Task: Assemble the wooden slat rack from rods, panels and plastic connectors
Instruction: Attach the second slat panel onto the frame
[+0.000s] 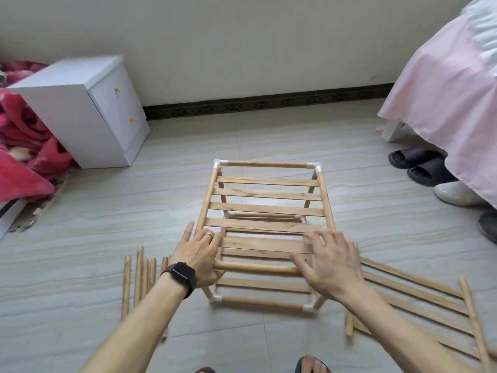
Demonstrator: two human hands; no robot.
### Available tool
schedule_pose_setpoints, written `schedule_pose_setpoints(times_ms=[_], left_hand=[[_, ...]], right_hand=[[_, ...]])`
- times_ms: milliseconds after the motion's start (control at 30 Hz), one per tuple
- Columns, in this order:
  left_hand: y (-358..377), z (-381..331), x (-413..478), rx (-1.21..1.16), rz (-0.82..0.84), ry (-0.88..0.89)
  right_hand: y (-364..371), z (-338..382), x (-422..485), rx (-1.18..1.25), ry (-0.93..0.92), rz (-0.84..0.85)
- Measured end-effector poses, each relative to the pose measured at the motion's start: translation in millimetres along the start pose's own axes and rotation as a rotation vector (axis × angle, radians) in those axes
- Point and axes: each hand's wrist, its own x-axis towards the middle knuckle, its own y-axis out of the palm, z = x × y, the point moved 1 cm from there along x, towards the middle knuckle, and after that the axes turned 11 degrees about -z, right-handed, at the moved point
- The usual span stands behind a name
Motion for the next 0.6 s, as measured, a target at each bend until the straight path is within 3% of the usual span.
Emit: schedule_pose_setpoints(times_ms=[133, 333, 600], left_hand=[[-2, -15, -13, -0.062, -0.072, -0.066], [-5, -20, -15, -0.092, -0.086, -0.124], [-4, -20, -9, -0.088, -0.086, -0.142]], right_hand=[[11, 7, -1, -0.115, -0.121, 0.185], [20, 4, 9, -0.14, -0.186, 0.034], [19, 4, 19, -0.142, -0.175, 0.071]])
